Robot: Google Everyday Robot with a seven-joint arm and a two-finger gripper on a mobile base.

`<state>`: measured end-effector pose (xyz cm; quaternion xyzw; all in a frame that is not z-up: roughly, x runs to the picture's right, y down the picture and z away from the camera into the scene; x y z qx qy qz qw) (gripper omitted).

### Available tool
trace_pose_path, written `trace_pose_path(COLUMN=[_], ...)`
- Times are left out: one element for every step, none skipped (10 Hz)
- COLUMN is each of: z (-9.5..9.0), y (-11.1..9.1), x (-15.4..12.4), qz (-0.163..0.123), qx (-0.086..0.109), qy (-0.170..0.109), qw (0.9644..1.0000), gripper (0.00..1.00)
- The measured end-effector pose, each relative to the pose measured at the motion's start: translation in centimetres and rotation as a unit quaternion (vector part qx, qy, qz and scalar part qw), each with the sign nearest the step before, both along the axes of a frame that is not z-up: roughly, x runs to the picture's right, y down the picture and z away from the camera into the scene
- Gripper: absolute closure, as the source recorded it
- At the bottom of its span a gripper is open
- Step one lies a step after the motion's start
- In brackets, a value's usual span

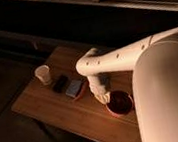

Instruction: Drag the ceramic bowl in a circle

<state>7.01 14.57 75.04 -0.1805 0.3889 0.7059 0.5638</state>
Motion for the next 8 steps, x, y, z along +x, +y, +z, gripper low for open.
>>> trace_pose_path(z=[0.12,0.2,0.26,0.28,0.32,0.35,0.4,0.43], y=[-0.21,-0.43,-0.51,-0.53,-0.51,-0.48,-0.51,-0.68], x=[0.09,0.26,0.58,0.82,1.03,1.07,1.05,0.89], qz=[0.003,0.008,0.013,0.017,0.02,0.023,0.026,0.027], qx=[0.001,0.003,0.004,0.005,0.006,0.007,0.009,0.013], qy=[0.0,0.0,0.001,0.002,0.001,-0.001,-0.004,-0.012], qw=[1.0,1.0,0.9999,0.9998,0.9998,0.9997,0.9996,0.9995], gripper=[1.0,1.0,1.0,1.0,1.0,1.0,1.0,1.0])
